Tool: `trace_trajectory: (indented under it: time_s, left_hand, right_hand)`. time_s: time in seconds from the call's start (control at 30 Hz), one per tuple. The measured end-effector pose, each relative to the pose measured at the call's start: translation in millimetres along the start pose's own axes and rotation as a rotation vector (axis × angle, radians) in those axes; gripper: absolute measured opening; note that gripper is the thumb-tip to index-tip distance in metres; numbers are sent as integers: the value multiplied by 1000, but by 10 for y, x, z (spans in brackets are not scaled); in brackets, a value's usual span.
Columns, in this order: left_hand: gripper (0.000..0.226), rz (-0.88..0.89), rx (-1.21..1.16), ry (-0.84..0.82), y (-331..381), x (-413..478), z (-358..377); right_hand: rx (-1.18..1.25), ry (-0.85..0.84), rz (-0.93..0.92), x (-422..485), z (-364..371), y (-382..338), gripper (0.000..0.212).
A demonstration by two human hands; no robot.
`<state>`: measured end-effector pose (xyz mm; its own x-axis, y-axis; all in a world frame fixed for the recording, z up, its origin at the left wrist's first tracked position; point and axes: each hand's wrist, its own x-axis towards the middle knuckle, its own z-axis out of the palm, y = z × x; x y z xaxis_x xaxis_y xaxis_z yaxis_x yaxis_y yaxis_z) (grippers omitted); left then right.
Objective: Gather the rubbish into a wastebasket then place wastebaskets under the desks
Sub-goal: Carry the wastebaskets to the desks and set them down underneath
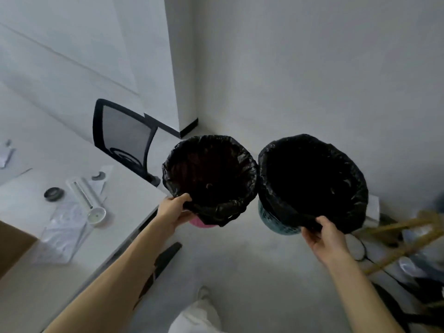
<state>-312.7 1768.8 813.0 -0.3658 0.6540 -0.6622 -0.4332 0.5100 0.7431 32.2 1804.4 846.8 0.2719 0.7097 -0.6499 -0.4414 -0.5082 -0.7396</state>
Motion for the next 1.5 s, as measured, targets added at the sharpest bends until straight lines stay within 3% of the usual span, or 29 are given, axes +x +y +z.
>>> trace_trajectory:
  time_s: [0.27,0.4,0.77,1.03,1.23,1.4,1.5]
  left_hand:
    - [22,83,9,22,1404,959,303]
    - [20,126,-25,32,1918,1497,500]
    - [32,125,-78,226,3147,2934,737]
    - [33,79,-141,396,3595,3611,453]
    - [38,-38,-81,403,3989,4343,187]
    - [59,-215,-66,388,4468,5021,-339]
    - [50,-224,-147,419,4761,5374,-729]
  right_hand:
    - [-43,-74,6,805,1457,-697,11]
    - [-54,-124,18,1381,2130,-915,19]
    - [-191,-297,171,2966,4105,-1468,20]
    - [-385,-406,189,3598,5549,-1618,19]
    - [-463,-444,217,3975,6662,-1471,24]
    - [-579,-488,215,4082,7641,-1266,25]
    - [-629,-511,231,4133,8193,-1140,24]
